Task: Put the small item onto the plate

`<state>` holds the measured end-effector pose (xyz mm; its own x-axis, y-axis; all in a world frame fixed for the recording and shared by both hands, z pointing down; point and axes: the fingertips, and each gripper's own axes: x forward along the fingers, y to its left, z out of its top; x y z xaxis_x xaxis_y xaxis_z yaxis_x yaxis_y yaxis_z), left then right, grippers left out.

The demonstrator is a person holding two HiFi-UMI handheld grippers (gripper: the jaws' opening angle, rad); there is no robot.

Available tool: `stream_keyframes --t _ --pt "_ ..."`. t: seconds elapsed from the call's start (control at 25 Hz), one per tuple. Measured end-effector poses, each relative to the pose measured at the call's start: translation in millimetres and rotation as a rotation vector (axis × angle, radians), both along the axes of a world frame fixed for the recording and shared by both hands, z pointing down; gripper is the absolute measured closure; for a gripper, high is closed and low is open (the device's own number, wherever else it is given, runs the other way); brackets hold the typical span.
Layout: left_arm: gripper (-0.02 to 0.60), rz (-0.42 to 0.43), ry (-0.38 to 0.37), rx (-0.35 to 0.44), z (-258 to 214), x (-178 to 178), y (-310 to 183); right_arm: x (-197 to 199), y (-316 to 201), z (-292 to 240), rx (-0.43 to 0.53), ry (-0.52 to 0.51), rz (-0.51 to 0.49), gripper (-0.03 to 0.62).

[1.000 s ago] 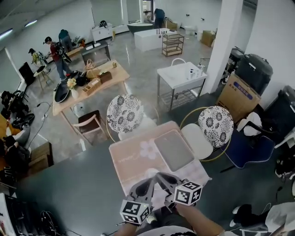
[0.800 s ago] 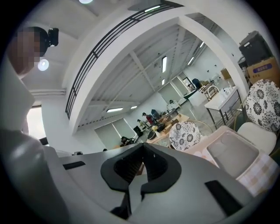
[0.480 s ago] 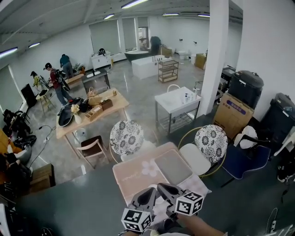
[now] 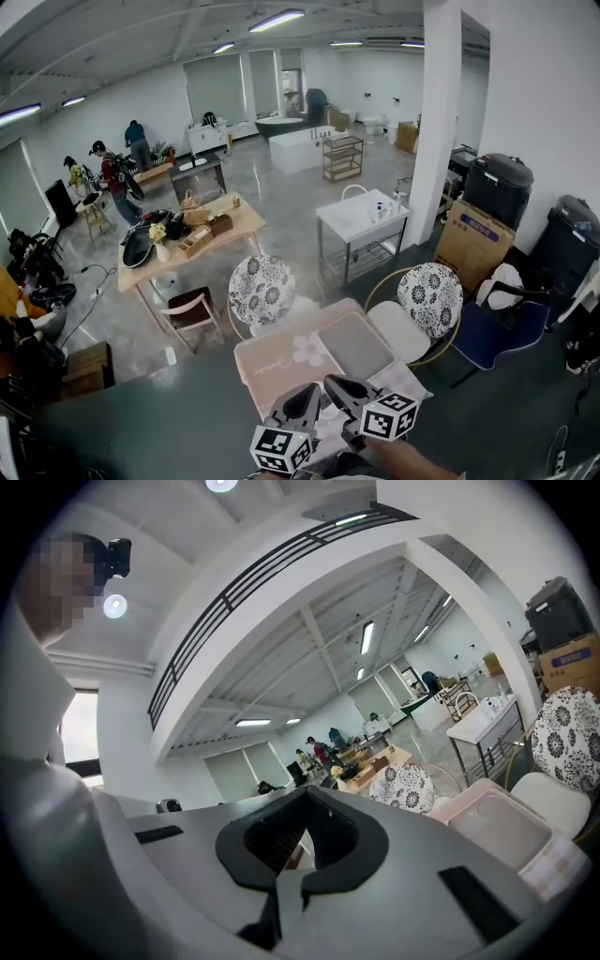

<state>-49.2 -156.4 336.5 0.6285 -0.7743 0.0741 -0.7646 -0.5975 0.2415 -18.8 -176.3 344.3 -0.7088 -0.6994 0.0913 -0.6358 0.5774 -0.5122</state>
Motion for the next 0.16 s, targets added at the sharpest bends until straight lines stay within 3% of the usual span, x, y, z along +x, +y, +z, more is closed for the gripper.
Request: stream_keyframes --t 0.16 --pt "0.575 -0.002 0.003 0.001 -2.0 -4.8 1.8 -4.2 2.6 -2.4 0.002 0.003 0.0 0.58"
